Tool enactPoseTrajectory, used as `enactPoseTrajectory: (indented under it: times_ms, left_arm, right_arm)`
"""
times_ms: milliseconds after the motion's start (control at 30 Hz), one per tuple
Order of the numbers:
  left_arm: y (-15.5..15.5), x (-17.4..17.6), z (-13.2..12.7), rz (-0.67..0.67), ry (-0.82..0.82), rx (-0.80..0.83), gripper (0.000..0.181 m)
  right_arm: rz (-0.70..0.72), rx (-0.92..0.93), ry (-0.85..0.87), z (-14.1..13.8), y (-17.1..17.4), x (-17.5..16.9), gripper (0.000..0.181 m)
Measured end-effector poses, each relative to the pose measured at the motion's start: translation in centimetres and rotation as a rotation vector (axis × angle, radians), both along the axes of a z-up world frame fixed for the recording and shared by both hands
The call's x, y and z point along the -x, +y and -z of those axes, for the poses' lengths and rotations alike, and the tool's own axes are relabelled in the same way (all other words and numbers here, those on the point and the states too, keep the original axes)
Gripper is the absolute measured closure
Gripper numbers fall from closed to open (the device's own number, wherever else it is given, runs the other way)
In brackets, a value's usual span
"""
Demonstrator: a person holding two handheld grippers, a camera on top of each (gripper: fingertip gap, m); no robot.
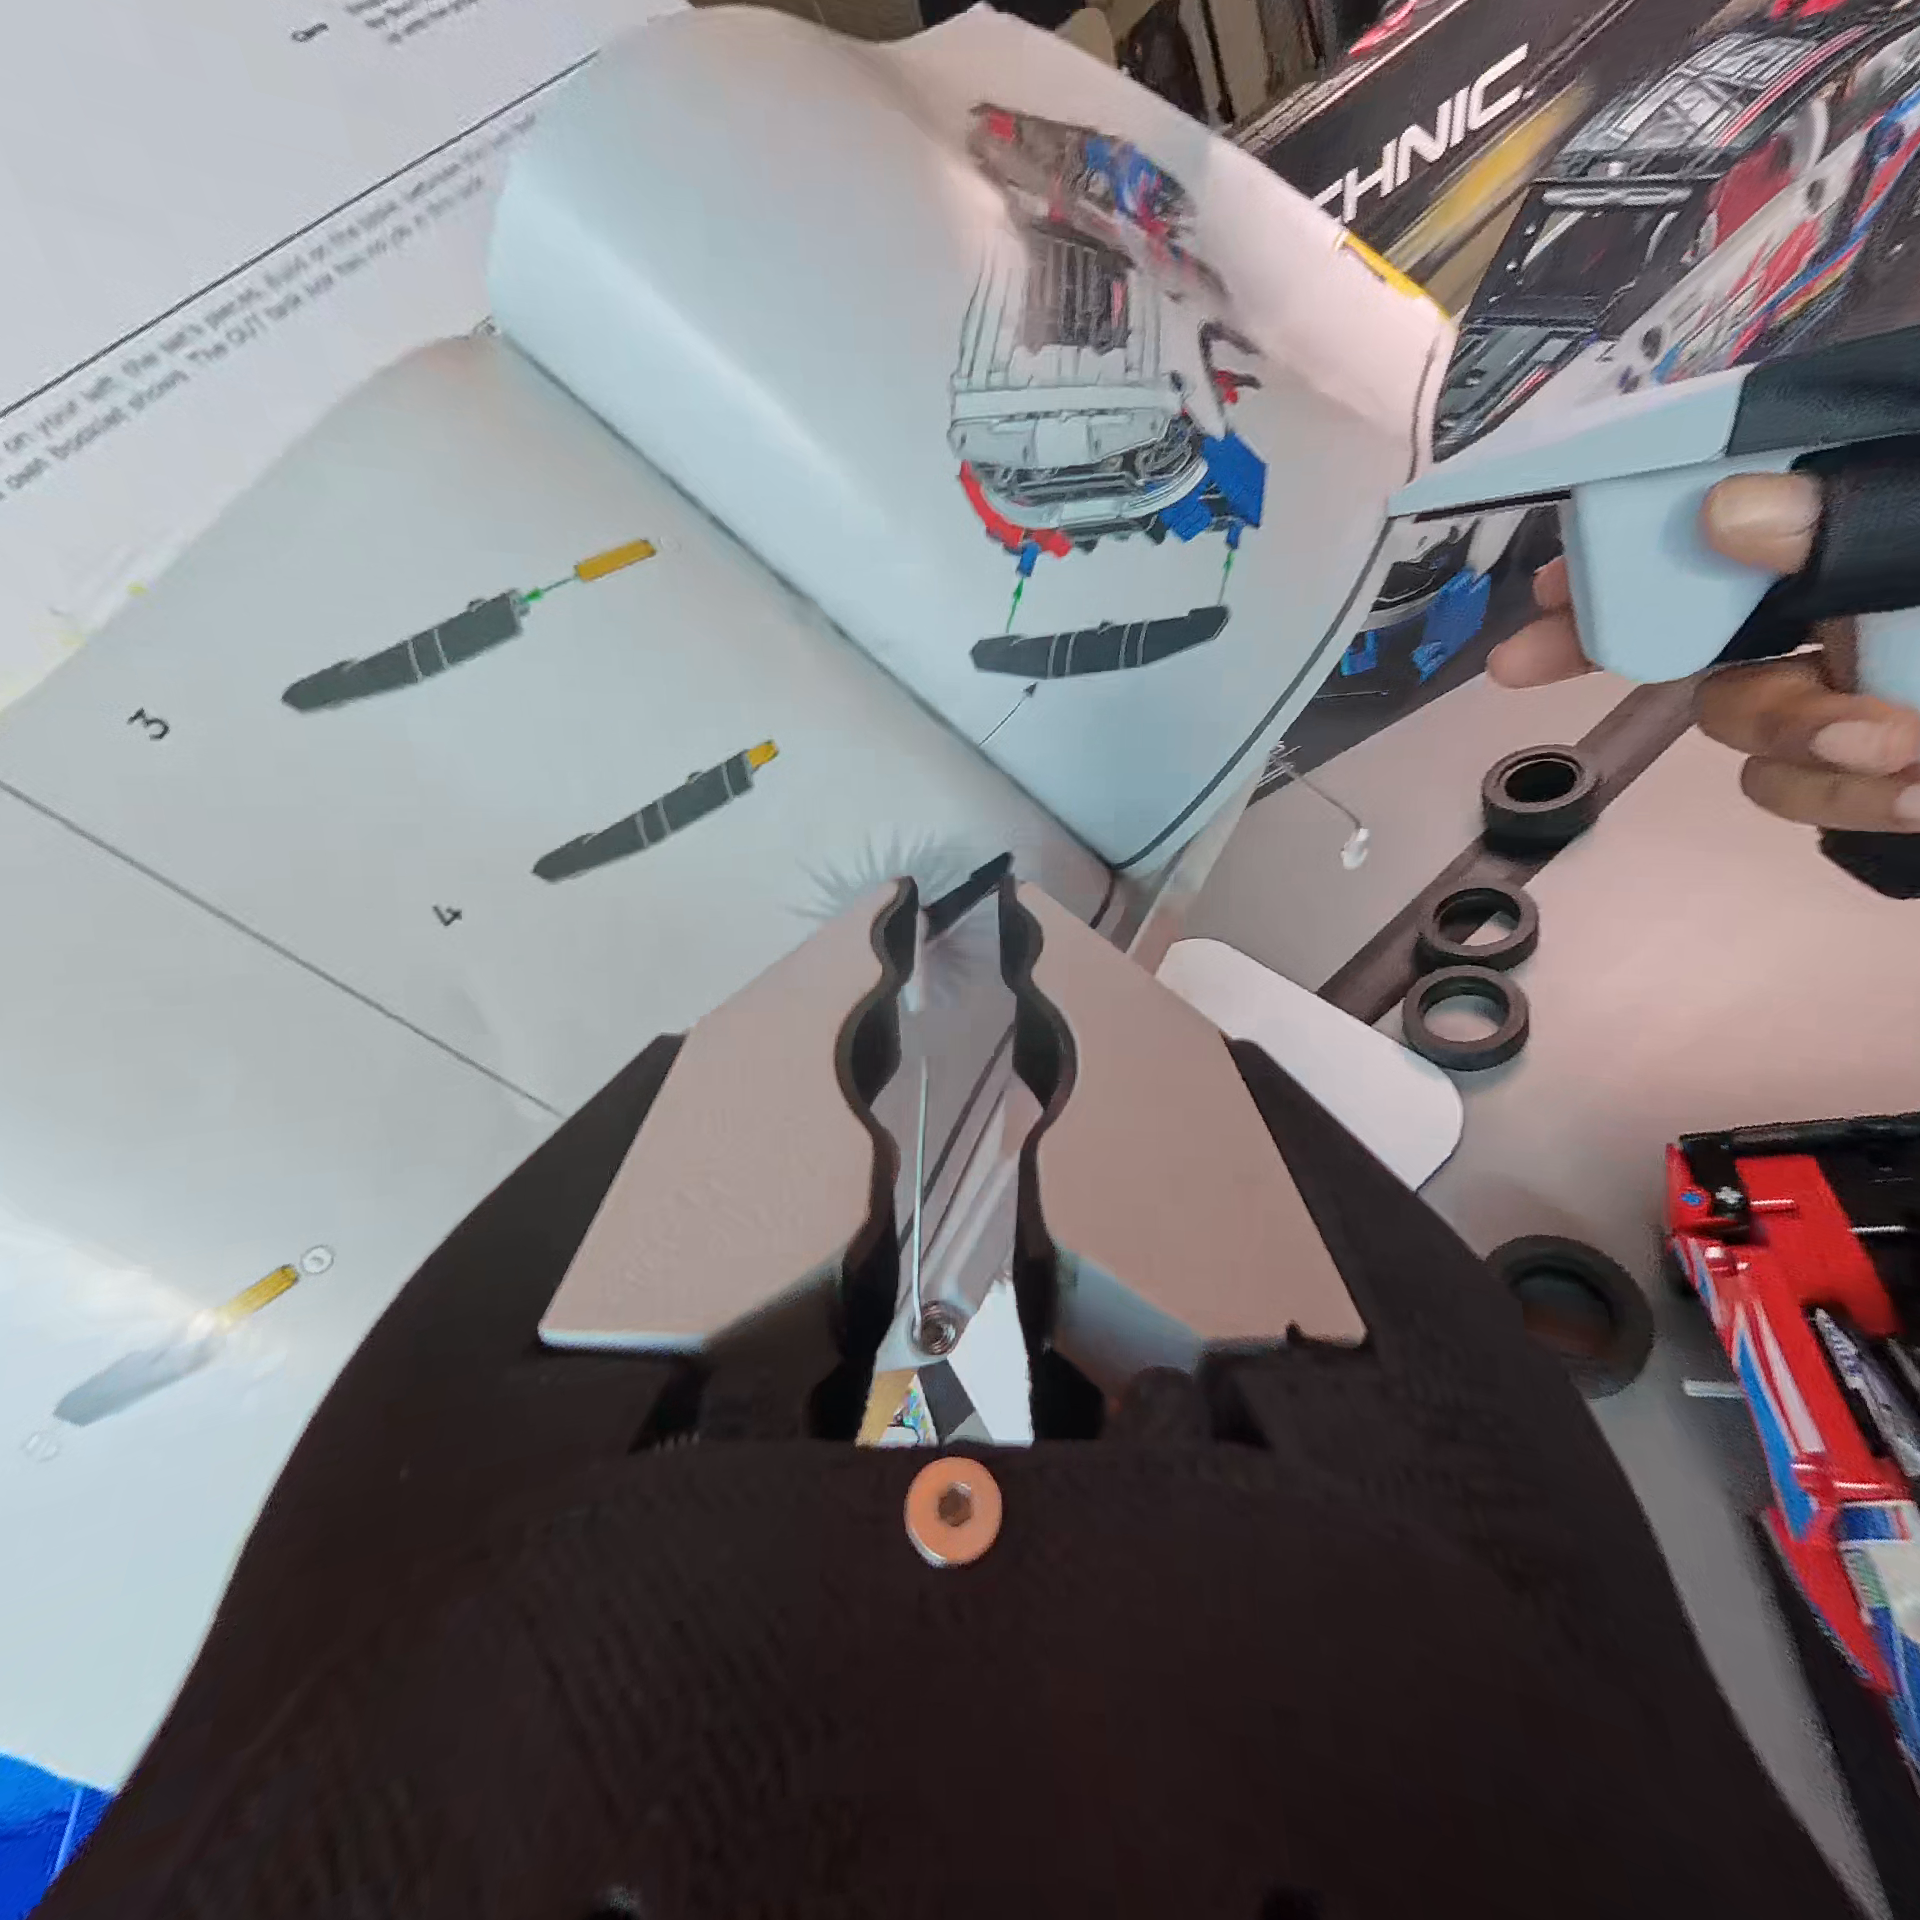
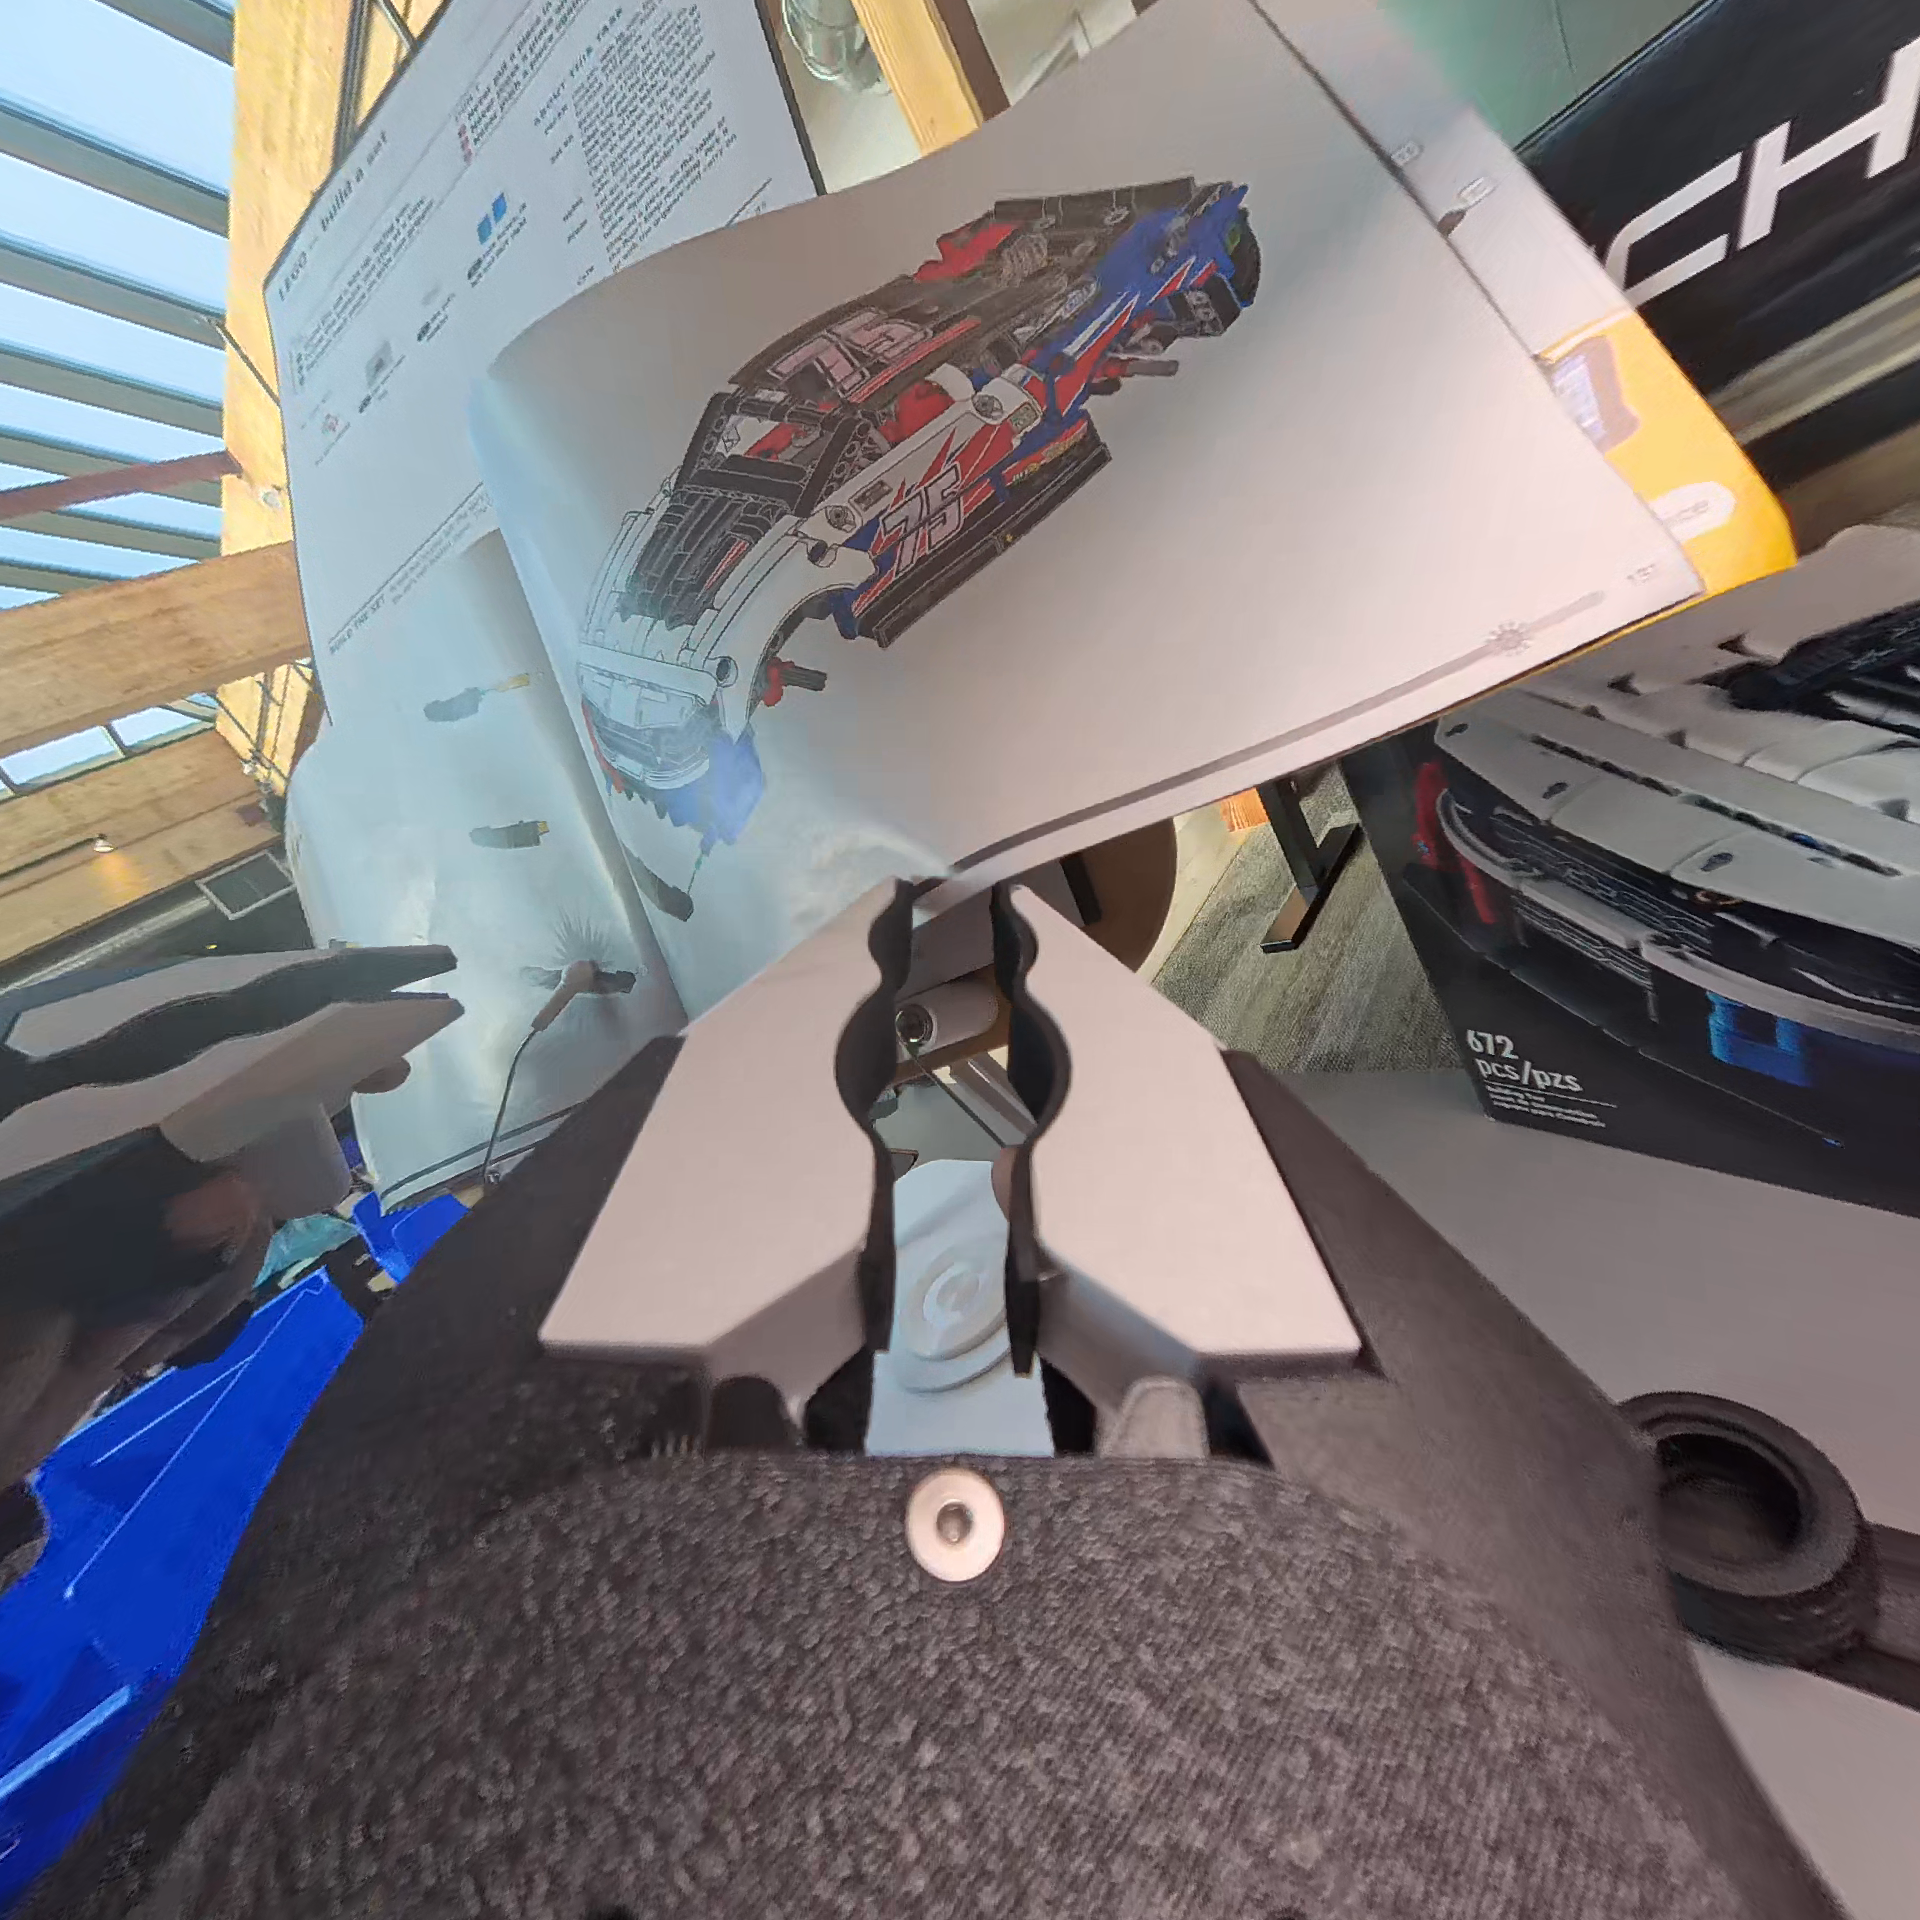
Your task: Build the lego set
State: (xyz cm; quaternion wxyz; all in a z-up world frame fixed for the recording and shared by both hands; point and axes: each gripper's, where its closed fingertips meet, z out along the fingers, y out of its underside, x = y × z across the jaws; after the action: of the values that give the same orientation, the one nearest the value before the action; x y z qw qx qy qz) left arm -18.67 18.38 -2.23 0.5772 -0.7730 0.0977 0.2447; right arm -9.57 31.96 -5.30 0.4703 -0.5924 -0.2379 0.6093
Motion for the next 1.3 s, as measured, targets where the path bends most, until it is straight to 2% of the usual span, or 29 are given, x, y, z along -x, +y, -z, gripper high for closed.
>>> enactPoseTrajectory:
  times_ms: [100,200,367,400,500,633,667,700,767,867,900,1033,1133,1200,1300]
  left_arm:
    - [1.1,0.0,1.2,-0.038,0.032,0.106,0.156]
    - [1.1,2.5,2.5,-0.135,0.105,0.183,0.158]
    - [0.2,3.7,3.1,-0.113,0.135,0.154,0.165]
    - [0.2,3.7,3.1,-0.103,0.139,0.15,0.165]
    - [0.2,3.8,3.1,-0.09,0.161,0.148,0.165]
    - [0.2,3.9,3.1,-0.08,0.157,0.146,0.165]
    - [0.2,3.9,3.1,-0.078,0.155,0.144,0.165]
    - [0.2,3.9,3.1,-0.075,0.156,0.142,0.165]
    - [0.2,4.0,3.1,-0.066,0.165,0.14,0.166]
    - [0.1,4.4,3.0,-0.044,0.156,0.141,0.169]
    - [-0.1,4.6,3.0,-0.041,0.142,0.144,0.17]
    - [-0.2,4.9,3.1,-0.07,0.032,0.135,0.165]
    - [0.9,0.6,1.1,0.06,-0.182,-0.006,0.159]
    - [2.0,-1.8,-0.1,0.107,-0.339,-0.079,0.145]
    - [4.6,-2.5,0.3,0.046,-0.406,-0.085,0.12]
  right_arm:
    - [0.048,-0.057,0.024,-0.2,-0.1,-0.8,0.181]
    - [0.06,-0.103,0.05,-0.2,-0.4,-1.7,0.181]
    - [-0.004,-0.143,0.019,1.0,-1.8,-1.3,0.178]
    - [-0.004,-0.144,0.005,1.3,-1.7,-1.0,0.17]
    - [-0.014,-0.118,-0.038,2.4,-0.6,0.2,0.13]
    - [-0.119,0.058,-0.027,4.1,1.4,2.7,0.104]
    - [-0.163,0.088,-0.005,4.1,1.5,3.4,0.103]
    - [-0.217,0.12,0.031,3.9,1.4,4.0,0.105]
    - [-0.307,0.22,0.126,2.9,1.6,4.6,0.123]
    - [-0.27,0.207,0.07,4.0,1.8,4.1,0.152]
    - [-0.251,0.175,0.058,4.2,1.4,3.5,0.155]
    - [-0.197,0.097,0.025,4.4,-0.3,1.5,0.161]
    - [-0.163,0.043,-0.012,3.4,-0.5,0.7,0.157]
    - [-0.14,0.001,-0.071,3.4,-0.7,0.2,0.154]
    - [-0.13,-0.021,-0.096,3.2,-1.5,-0.8,0.152]
